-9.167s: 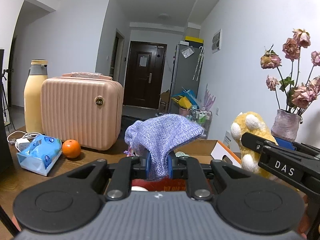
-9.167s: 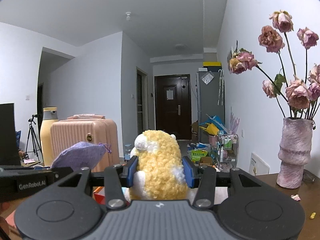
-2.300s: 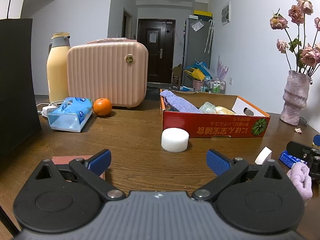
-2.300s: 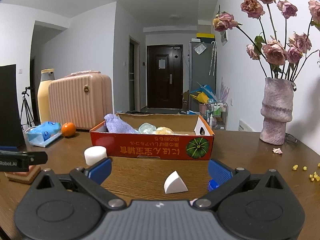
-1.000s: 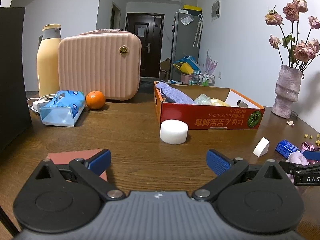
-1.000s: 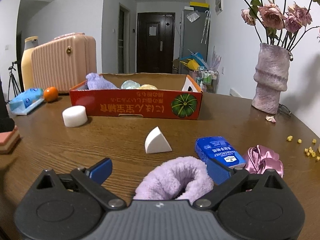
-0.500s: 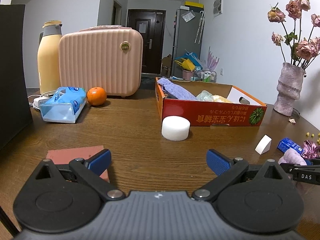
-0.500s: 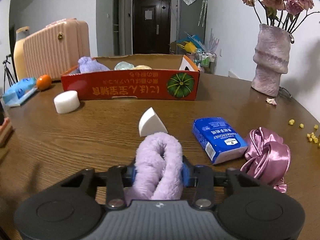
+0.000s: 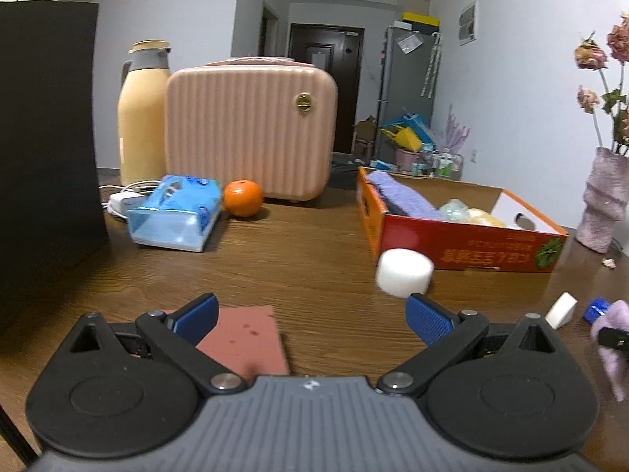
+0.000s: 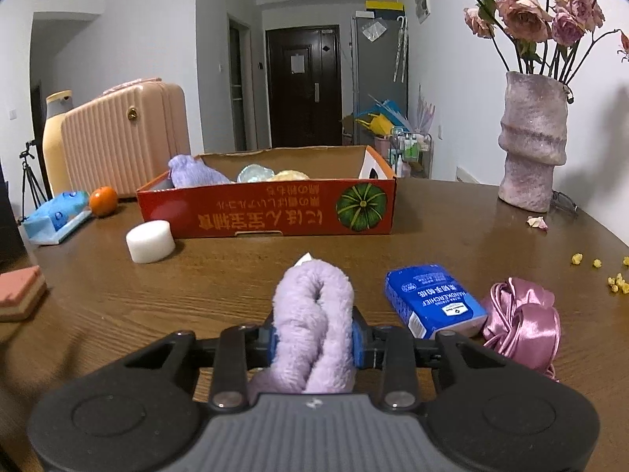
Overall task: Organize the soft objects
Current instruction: 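Reach the left gripper to the pink sponge and close on it while the right holds the towel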
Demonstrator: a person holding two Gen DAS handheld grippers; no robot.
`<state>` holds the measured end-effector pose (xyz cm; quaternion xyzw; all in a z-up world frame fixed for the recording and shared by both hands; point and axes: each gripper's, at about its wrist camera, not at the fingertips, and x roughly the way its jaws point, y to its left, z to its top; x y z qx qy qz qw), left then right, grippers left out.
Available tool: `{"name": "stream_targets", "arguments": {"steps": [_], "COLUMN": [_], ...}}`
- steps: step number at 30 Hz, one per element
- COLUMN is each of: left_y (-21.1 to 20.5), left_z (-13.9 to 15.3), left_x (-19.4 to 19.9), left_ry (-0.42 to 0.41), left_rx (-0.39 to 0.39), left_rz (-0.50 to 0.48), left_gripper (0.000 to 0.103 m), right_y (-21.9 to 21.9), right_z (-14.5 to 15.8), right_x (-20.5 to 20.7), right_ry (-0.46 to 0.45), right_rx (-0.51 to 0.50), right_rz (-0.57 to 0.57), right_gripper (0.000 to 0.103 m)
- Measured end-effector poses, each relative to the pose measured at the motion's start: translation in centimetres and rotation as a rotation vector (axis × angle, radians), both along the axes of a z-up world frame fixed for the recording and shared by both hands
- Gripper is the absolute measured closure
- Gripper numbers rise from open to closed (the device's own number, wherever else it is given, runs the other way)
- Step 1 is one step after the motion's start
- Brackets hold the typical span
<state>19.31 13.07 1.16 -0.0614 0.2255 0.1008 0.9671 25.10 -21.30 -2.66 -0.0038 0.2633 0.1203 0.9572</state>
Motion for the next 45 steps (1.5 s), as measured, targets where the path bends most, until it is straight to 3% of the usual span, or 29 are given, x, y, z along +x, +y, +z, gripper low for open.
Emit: {"name": "stream_targets", "arguments": {"steps": [16,25,35,45], "left_y": [5.4,4.6,5.3,5.3], "left_z": [-1.5,-3.3,-3.4,-3.7], "left_x": [1.2,2.9,3.2,3.4], "left_ry": [0.091,0.177,0.181,0.203], "left_rx": [0.015,0.049,0.063,0.079], "left_rz": [0.091,0.057,0.147,0.158], "left_gripper": [0.0,0.0,0.0,0.0], "right_y": [-0.3,-0.2,-0.1,-0.1], "right_z": [0.0,-0.1,-0.1,0.0], "right_x": [-0.1,0.0,0.0,-0.2], "right_ry": [-0.023,-0.024,-0.028,-0.035], "right_rx": [0.012,0.016,0.017,0.022], "right_rz": [-0.013,-0.01,-0.007,-0.002], "right_gripper": [0.071,0.071,0.071,0.071]}}
